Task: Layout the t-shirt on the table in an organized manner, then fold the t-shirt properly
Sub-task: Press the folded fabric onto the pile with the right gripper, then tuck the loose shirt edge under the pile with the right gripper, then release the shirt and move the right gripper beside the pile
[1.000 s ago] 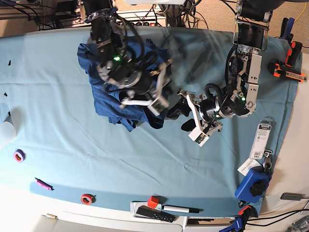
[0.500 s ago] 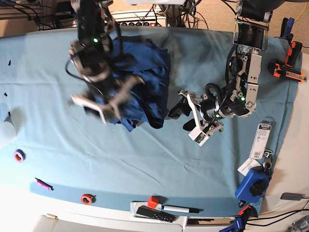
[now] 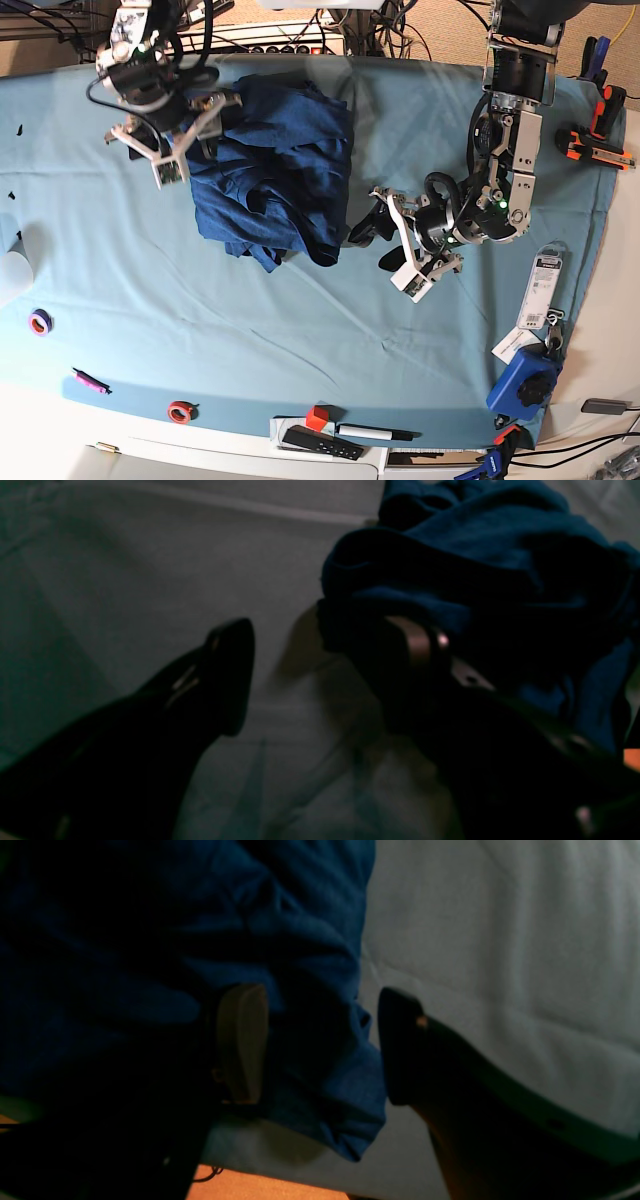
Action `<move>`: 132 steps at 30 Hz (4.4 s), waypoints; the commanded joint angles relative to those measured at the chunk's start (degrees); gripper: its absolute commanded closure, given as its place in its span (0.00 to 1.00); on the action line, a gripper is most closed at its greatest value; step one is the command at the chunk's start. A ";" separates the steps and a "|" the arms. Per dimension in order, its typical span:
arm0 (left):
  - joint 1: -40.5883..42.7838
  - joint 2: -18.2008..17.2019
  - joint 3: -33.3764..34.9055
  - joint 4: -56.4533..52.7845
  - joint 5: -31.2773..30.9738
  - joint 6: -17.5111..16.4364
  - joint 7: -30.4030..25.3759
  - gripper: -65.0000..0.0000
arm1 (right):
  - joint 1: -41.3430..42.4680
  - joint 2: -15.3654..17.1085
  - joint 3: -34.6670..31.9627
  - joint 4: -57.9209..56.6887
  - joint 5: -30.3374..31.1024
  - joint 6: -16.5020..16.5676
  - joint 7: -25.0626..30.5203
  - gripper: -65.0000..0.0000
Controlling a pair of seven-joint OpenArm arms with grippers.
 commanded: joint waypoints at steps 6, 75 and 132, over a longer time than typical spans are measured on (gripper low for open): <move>-1.11 -0.11 -0.15 0.98 -1.73 -0.24 -1.49 0.44 | 1.51 0.22 0.24 -7.69 0.11 -0.15 3.30 0.47; -1.09 -0.11 -0.15 0.94 -1.51 -0.24 -1.33 0.44 | 12.13 -1.66 -24.87 -6.95 5.77 0.37 2.40 1.00; -1.09 -0.15 -0.13 0.92 0.90 -0.24 -1.90 0.44 | 18.71 -0.63 -24.09 -5.40 -26.43 -18.40 3.78 0.58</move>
